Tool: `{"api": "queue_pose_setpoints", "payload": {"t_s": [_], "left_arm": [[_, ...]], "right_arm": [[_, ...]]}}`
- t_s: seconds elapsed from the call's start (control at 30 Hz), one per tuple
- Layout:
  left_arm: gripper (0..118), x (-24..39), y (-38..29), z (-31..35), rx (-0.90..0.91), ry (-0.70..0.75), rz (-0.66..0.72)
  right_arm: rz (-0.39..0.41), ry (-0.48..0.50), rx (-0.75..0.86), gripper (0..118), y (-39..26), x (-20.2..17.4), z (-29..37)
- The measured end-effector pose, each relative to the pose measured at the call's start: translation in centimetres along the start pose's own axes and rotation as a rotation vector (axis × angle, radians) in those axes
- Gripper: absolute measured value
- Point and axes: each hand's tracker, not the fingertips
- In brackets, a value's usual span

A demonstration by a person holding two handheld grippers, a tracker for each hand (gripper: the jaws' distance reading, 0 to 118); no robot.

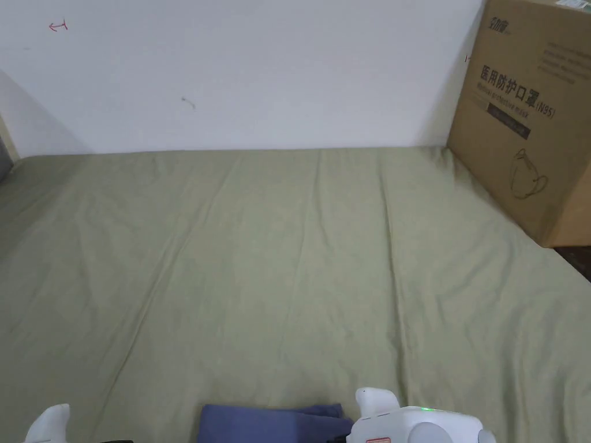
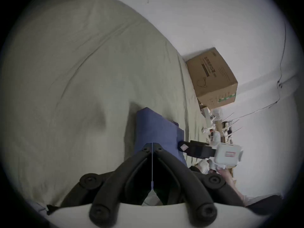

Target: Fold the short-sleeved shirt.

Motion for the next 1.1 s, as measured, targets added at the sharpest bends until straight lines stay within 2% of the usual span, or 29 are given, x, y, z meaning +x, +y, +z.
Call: {"api": "queue_pose_setpoints", "payload": {"t_s": [0.03,0.1,0.2,0.23,0.3,0.33,0.37,0.4,0.43,0.47,0.5,0.7,0.83,1.03,1.07,1.1], "left_arm": [[0,-1.2,0.5,0.1,-0.005,-0.015,0.011],[1,-2.1,1.5,-0.8,-0.017,-0.049,0.035],[11,-4.0,1.7,-2.2,-0.045,-0.112,0.077],[23,-4.3,2.1,-2.8,-0.048,-0.132,0.088],[48,-4.3,1.5,-3.0,-0.047,-0.15,0.126],[73,-4.6,2.0,-3.6,-0.062,-0.161,0.142],[86,-4.9,2.4,-4.1,-0.076,-0.172,0.147],[93,-4.8,1.6,-4.0,-0.082,-0.176,0.141],[93,-4.9,1.9,-4.4,-0.1,-0.182,0.131],[113,-4.9,2.2,-5.0,-0.128,-0.188,0.119],[118,-5.0,2.4,-5.1,-0.131,-0.191,0.114],[118,-6.1,2.0,-9.1,-0.206,-0.365,0.173],[118,-6.6,2.1,-12.9,-0.316,-0.476,0.192],[118,-4.5,0.6,-15.0,-0.333,-0.482,0.154],[116,-4.8,0.8,-14.5,-0.332,-0.482,0.156],[107,-4.9,0.9,-14.3,-0.33,-0.481,0.154]], "right_arm": [[-0.057,0.045,0.006,4,0.1,0.8,0.0],[-0.11,0.086,-0.002,4,0.1,1.9,0.0],[-0.075,0.074,-0.005,4,0.0,2.7,0.4],[-0.043,0.046,-0.008,4,0.0,2.9,0.5],[-0.036,0.045,-0.012,4,-0.2,3.3,0.7],[-0.04,0.046,-0.014,4,-0.2,3.5,0.8],[-0.045,0.048,-0.017,4,-0.3,3.7,0.8],[-0.05,0.051,-0.019,4,-0.3,3.8,0.8],[-0.055,0.054,-0.021,4,-0.3,4.0,0.8],[-0.06,0.059,-0.022,4,-0.3,4.2,0.8],[-0.068,0.065,-0.024,4,-0.3,4.3,0.7],[-0.091,0.088,-0.037,4,-0.1,4.8,0.5],[-0.094,0.092,-0.041,4,-0.1,4.9,0.4],[-0.118,0.11,-0.04,4,-0.3,5.5,0.3],[-0.124,0.114,-0.04,4,-0.3,5.5,0.2],[-0.127,0.116,-0.039,4,-0.3,5.5,0.2]]}}
